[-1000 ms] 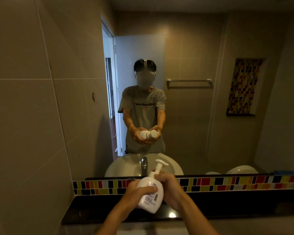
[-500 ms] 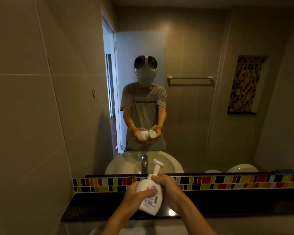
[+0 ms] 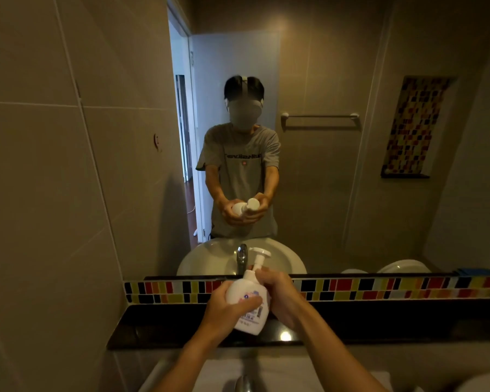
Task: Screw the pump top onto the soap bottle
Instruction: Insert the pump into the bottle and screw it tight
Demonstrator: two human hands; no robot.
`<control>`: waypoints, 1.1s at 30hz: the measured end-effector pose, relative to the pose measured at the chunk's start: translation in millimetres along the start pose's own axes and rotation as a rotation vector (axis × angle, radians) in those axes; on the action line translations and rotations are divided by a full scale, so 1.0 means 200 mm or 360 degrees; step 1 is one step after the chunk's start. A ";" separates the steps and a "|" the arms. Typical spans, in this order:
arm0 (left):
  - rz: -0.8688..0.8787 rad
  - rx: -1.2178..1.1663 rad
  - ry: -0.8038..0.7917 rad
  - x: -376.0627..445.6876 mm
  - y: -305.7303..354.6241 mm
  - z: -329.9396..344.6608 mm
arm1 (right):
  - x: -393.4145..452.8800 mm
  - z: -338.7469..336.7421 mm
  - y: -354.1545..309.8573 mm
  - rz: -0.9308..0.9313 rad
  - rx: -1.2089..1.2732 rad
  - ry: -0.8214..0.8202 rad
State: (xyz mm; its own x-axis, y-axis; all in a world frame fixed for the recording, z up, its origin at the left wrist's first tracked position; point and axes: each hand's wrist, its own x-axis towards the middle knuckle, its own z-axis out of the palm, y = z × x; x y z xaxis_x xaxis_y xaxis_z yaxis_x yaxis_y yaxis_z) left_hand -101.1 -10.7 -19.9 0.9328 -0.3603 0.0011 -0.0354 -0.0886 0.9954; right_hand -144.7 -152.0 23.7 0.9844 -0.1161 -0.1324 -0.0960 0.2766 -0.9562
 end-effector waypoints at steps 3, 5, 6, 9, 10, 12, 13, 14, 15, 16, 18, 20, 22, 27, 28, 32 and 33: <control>0.0197 0.0211 0.0175 0.00 -0.01 0.04 | 0.00 0.03 -0.01 -0.0059 -0.0181 0.0161; 0.0215 0.0197 0.0231 -0.01 -0.02 0.07 | 0.01 0.05 -0.01 -0.0071 -0.0265 0.0215; 0.0186 0.0148 0.0244 -0.01 -0.02 0.08 | 0.01 0.06 -0.02 -0.0069 -0.0300 0.0208; -0.0014 -0.0168 0.0087 0.01 -0.01 0.03 | 0.02 0.02 -0.05 -0.0027 -0.0272 0.0067; -0.0069 -0.0223 -0.0032 0.01 0.00 0.01 | 0.02 0.01 -0.06 -0.0004 -0.0205 -0.0007; -0.0103 -0.0206 -0.0213 0.01 0.00 -0.01 | 0.02 -0.01 -0.06 0.0035 -0.0078 -0.0119; -0.0095 -0.0185 -0.0238 0.01 0.00 -0.02 | 0.02 -0.02 -0.05 0.0034 -0.0069 -0.0123; -0.0083 -0.0185 -0.0229 0.01 -0.01 -0.01 | 0.03 -0.02 -0.04 0.0020 -0.0087 -0.0102; -0.0067 -0.0152 -0.0197 0.01 -0.01 -0.01 | 0.03 -0.02 -0.04 0.0006 -0.0113 -0.0065; -0.0053 -0.0099 -0.0164 0.01 -0.02 0.00 | 0.03 -0.02 -0.03 0.0001 -0.0142 -0.0028; -0.0019 0.0021 -0.0110 0.02 -0.04 0.01 | 0.03 -0.02 -0.03 -0.0004 -0.0192 0.0004; 0.0041 0.0141 -0.0056 0.02 -0.05 0.01 | 0.01 -0.02 -0.02 -0.0035 -0.0237 0.0008; 0.0085 0.0211 -0.0003 0.01 -0.05 0.02 | 0.00 -0.02 -0.02 -0.0085 -0.0285 0.0017; 0.0109 0.0193 0.0070 0.01 -0.06 0.03 | -0.01 0.01 -0.03 -0.0142 -0.0392 0.0052; 0.0088 0.0166 0.0058 0.02 -0.07 0.03 | -0.01 0.01 -0.03 -0.0139 -0.0414 0.0073; 0.0152 0.0270 0.0179 0.02 -0.09 0.04 | 0.00 0.03 -0.02 -0.0080 -0.0447 0.0175; 0.0223 0.0402 0.0239 0.02 -0.10 0.04 | 0.01 0.04 -0.02 -0.0067 -0.0459 0.0188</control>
State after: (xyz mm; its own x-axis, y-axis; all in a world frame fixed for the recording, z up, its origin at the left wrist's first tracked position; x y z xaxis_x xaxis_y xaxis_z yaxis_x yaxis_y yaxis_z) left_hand -99.0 -18.6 -40.6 0.9543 -0.2462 0.1694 -0.2377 -0.2819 0.9295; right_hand -141.3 -146.0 29.2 0.9661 -0.2363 -0.1043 -0.1099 -0.0109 -0.9939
